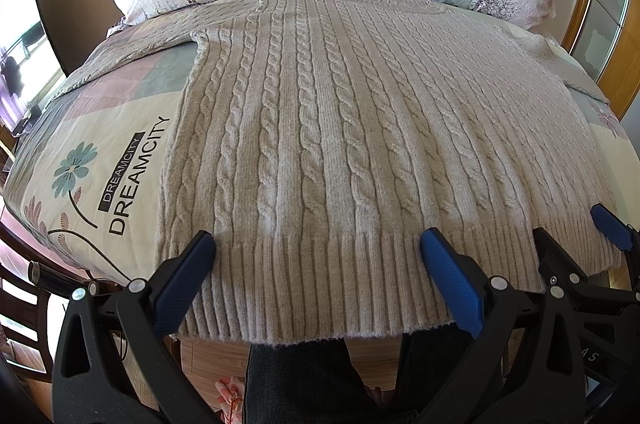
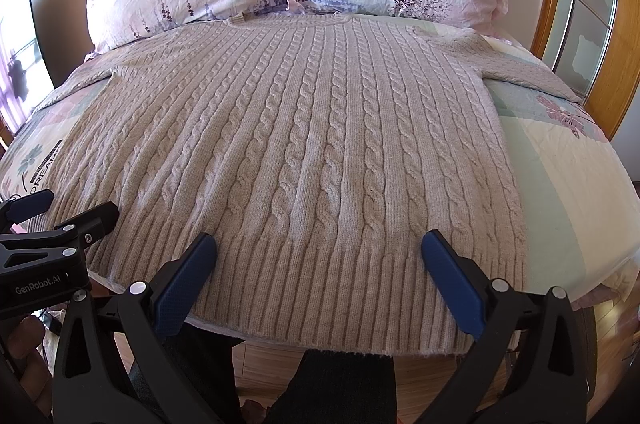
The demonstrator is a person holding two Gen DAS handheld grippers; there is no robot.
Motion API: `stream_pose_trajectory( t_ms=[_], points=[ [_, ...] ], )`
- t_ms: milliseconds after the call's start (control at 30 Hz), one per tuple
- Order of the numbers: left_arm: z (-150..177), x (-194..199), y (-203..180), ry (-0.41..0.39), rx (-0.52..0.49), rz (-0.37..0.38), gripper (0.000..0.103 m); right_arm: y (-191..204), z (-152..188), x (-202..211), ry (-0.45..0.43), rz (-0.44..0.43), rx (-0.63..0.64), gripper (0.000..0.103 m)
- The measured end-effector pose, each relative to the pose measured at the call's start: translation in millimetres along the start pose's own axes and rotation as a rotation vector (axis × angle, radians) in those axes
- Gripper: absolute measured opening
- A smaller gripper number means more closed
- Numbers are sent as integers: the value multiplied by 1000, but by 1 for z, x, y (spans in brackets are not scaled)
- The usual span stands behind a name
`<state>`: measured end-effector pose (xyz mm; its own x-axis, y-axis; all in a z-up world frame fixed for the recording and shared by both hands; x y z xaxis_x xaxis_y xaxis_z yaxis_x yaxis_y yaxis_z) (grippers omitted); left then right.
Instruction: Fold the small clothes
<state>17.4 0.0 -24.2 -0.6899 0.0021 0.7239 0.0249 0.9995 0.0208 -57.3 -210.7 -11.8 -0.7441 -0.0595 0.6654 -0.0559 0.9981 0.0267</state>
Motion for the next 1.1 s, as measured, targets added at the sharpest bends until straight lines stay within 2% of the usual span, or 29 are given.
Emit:
stream_pose_trajectory(
  t_ms=[600,700,800,867,933,967,1033,1100],
  points=[
    [0,0,0,3,1,0,101,0,0,1,-2,0,1,102],
    [0,-1,0,8,-2,1,101,10,3,1,-10,-6,7,102],
    [-5,-2,0,24,-11,5,101,16,7,1,-62,-38,36,102],
    [-7,-6,-1,32,-22,17,101,9,8,3,-109,-112,82,102],
    [-12,-7,2,58,-48,43,101,-7,-4,3,-93,-163,68,102],
    [-19,-8,6,64,-52,53,101,-25,-19,8,-125,-168,22,102],
    [-31,-3,24,9,-16,41,101,-72,-55,17,-204,-129,-90,102],
    [-54,-1,50,-62,40,18,101,-140,-96,17,-266,-58,-263,102]
  ],
)
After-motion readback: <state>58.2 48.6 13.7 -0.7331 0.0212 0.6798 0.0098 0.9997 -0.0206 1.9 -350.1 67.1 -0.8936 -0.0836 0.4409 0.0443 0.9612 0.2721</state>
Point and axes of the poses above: each gripper's, at about its wrist camera, not at the fingertips, and x roughly against the way its jaws point, y to its left, z to its underside, the point moved 3 cm from there along -x, roughly the way its jaws point, and after that the axes turned 8 degrees about -y, right-handed, at the moved point
